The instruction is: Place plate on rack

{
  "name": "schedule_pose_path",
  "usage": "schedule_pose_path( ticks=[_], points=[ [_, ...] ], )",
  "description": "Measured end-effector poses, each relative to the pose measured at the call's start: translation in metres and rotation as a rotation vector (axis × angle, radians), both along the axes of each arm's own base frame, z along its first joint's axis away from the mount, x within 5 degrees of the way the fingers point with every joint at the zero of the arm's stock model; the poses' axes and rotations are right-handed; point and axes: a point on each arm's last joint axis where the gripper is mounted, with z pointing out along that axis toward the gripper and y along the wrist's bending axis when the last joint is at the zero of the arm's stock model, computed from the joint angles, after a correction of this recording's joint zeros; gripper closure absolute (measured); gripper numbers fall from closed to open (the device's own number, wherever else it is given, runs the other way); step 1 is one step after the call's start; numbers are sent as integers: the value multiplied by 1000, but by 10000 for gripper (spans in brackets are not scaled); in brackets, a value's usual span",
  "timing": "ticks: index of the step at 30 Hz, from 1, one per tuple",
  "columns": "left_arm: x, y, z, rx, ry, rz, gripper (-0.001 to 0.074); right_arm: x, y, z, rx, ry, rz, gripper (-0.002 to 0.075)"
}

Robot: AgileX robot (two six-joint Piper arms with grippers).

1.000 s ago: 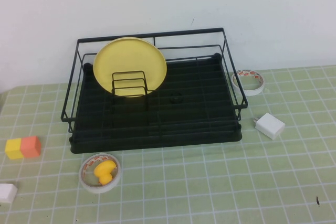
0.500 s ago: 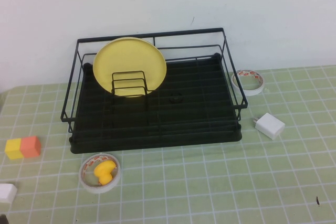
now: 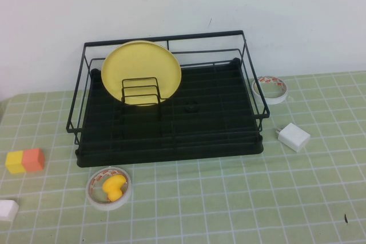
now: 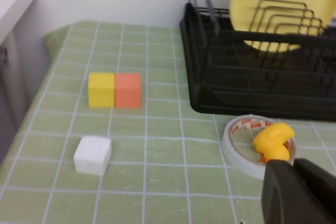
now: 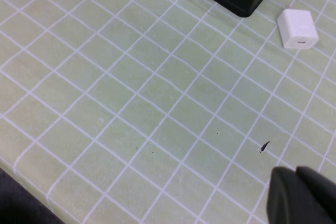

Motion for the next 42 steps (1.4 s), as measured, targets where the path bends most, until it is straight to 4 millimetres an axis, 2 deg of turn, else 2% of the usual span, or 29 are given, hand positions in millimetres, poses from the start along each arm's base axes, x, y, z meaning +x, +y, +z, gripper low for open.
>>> schedule_pose_path(
  ticks=[3, 15, 42],
  points=[
    [0, 1, 0, -37, 4, 24, 735, 0, 0, 0, 3, 1, -3, 725],
    [0, 2, 0, 28, 3, 15, 736, 0, 0, 0, 4, 2, -4, 725],
    [0, 1, 0, 37, 3, -4, 735, -1, -1, 0, 9, -4, -4, 726]
  ],
)
